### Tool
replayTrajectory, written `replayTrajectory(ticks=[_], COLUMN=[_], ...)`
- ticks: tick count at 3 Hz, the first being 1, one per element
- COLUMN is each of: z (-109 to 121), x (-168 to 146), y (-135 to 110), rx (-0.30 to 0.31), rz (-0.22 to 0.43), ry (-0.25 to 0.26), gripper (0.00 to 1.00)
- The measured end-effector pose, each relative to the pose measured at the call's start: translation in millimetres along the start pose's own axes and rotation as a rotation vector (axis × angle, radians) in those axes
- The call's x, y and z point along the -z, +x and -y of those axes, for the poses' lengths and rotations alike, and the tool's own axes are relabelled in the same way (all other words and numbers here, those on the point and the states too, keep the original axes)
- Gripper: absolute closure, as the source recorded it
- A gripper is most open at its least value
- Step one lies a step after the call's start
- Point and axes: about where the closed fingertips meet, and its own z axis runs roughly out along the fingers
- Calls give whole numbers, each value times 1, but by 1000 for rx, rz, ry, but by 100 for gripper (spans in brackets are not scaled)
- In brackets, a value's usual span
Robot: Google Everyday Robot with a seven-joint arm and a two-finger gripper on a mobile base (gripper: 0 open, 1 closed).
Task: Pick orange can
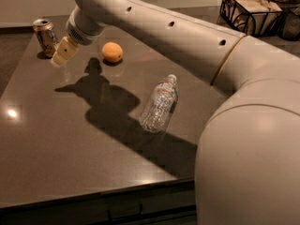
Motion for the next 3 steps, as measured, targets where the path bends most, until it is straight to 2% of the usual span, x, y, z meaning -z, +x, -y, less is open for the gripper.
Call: replayTrajectory(ticks=[1, 2, 3], z=[1, 9, 22], x=[-20, -46, -70], y=[-9, -19, -26], rx=[-14, -56, -115], rz=[29, 74, 118], ry=[1, 18, 56], gripper=[0, 0, 0])
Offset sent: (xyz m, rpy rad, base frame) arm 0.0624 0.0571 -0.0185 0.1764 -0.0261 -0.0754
